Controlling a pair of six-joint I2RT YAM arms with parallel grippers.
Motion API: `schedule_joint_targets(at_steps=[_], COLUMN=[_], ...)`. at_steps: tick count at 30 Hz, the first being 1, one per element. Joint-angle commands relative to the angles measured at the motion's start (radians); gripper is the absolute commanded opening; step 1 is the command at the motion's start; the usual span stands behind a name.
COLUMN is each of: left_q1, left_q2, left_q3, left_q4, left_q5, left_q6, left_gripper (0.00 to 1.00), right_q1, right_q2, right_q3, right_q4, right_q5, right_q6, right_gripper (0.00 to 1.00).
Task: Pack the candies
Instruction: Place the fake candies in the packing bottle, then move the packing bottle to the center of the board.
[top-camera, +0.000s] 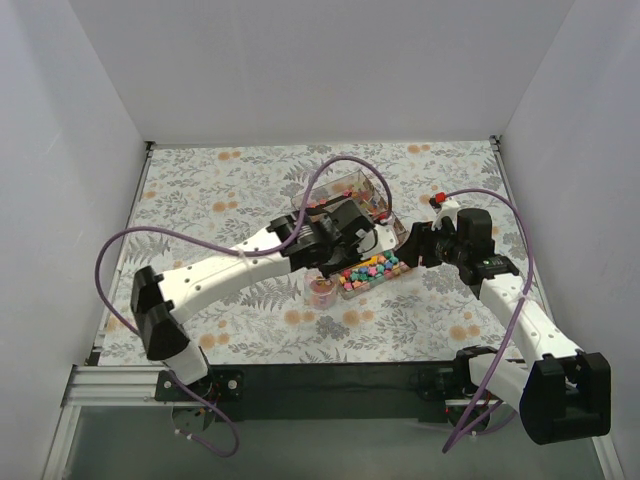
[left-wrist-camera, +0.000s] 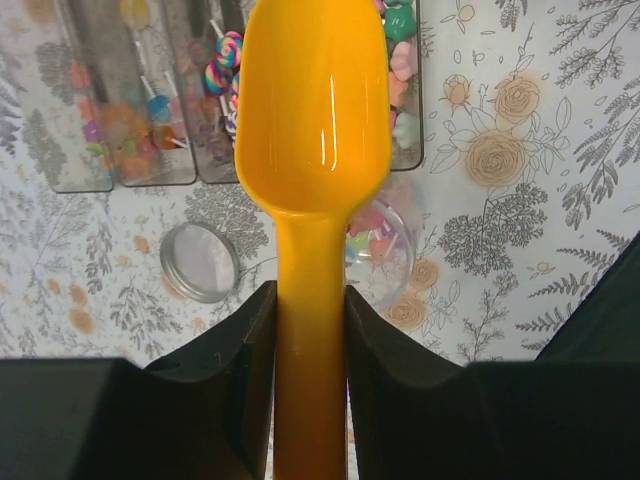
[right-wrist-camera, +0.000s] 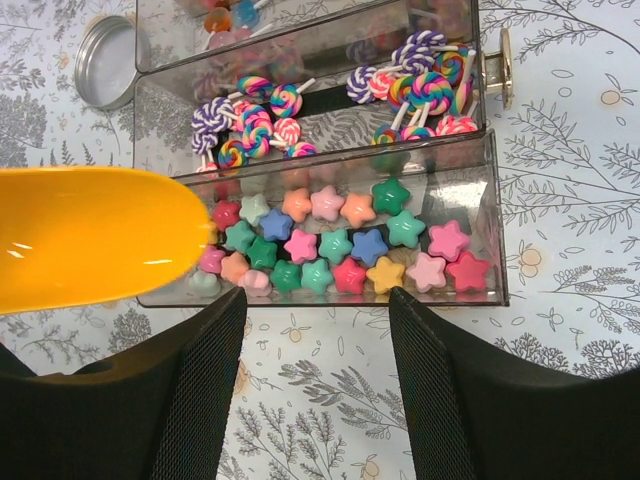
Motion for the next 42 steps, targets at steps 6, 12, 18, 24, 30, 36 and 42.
schedule_joint_targets(at_steps=[6,12,18,24,30,36,42], left_q1=[0.012,0.012,0.009,0.007,0.007,0.006,0.004], left_q2=[0.203,0.313,0.318,0.26,0.168,0.131,0.215], left_q3=[0.23,0.337,0.287,0.186,0.087,0.083,0.162], left_q4=[-0.164,-0.259,-0.276,-0.267,-0.275,-0.284,-0.253], left_q5=[-0.022,-0.095,-0.137,-0.126,-0.135,-0.125,-0.083], left_q6=[0.052,0.097,0.155,0.186,0.181,0.19,0.181], left_gripper=[0.0,0.0,0.0,0.0,0.0,0.0,0.0], right_q1=[0.007,0.011,0.011,0.013,0.015,0.016,0.018], right_q2=[0.057,0.092,0.126,0.156,0.181,0.222,0.227], right_q3=[0.031,0.053,0.062,0.073,0.083,0.126,0.148], right_q4=[0.003,0.0,0.003,0.019,0.032,0.04,0.081], right_q5=[0.106,0.206,0.258,0.237,0.252,0.269,0.075], right_q6=[-0.007,-0.01,-0.028,-0.048,-0.053,-0.074,-0.042], right_gripper=[0.64,0.64,0.63,0.61,0.61,0.61,0.6])
